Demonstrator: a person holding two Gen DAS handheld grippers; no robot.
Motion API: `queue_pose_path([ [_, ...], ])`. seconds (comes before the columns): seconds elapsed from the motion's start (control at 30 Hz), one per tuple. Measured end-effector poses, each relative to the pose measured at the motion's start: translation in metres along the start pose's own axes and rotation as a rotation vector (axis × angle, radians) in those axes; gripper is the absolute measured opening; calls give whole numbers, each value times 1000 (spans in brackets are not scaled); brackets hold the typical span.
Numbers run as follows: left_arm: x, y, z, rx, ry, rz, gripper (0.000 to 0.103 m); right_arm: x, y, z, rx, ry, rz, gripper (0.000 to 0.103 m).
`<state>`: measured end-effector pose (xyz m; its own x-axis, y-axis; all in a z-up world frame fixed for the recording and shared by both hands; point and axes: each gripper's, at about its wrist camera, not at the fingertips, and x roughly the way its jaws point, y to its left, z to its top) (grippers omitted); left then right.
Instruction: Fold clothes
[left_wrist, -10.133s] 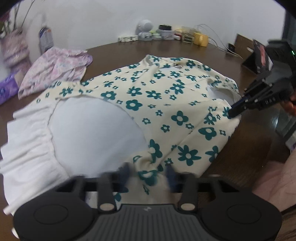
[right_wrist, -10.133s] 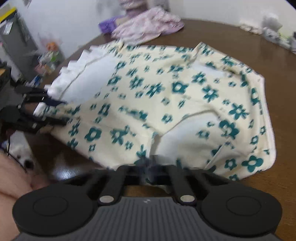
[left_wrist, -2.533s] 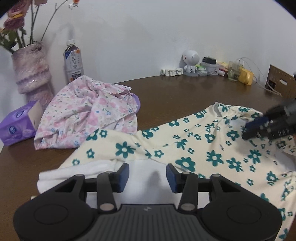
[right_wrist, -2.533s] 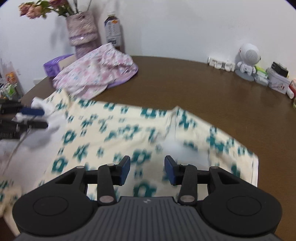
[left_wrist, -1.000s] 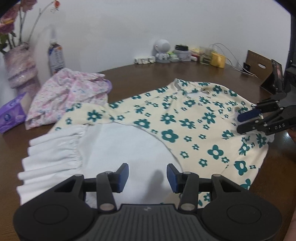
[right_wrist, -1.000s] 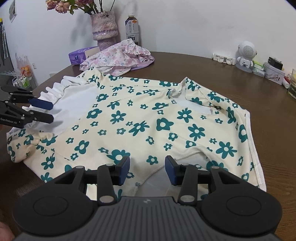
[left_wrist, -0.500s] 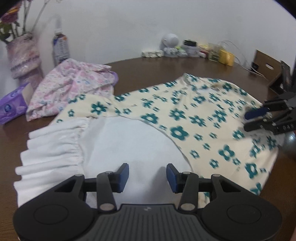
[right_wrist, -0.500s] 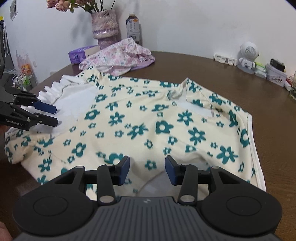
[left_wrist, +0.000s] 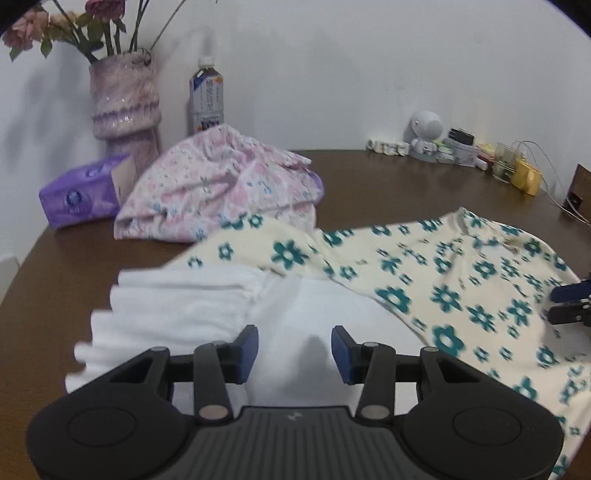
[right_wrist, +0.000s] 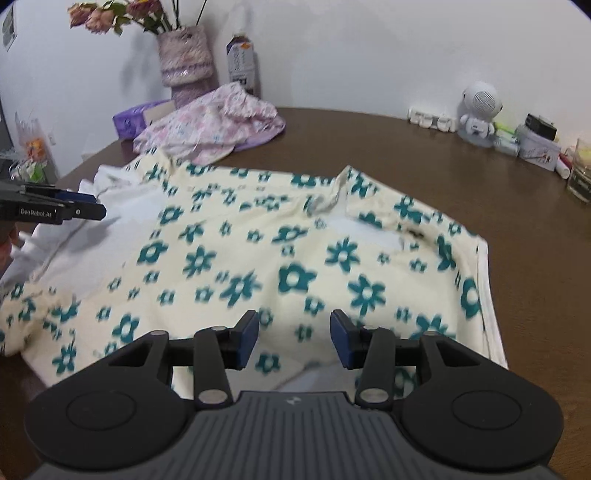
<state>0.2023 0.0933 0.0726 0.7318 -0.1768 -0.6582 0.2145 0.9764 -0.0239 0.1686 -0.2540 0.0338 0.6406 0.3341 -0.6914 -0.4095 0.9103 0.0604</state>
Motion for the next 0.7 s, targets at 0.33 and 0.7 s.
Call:
queue_pose_path([
  [0.33, 9, 14, -4, -29, 24, 31, 30, 14, 1, 5, -11, 16, -1, 43],
  [0.7, 8, 9, -15, 5, -14, 32, 35, 18, 7, 4, -42, 19, 11, 44],
])
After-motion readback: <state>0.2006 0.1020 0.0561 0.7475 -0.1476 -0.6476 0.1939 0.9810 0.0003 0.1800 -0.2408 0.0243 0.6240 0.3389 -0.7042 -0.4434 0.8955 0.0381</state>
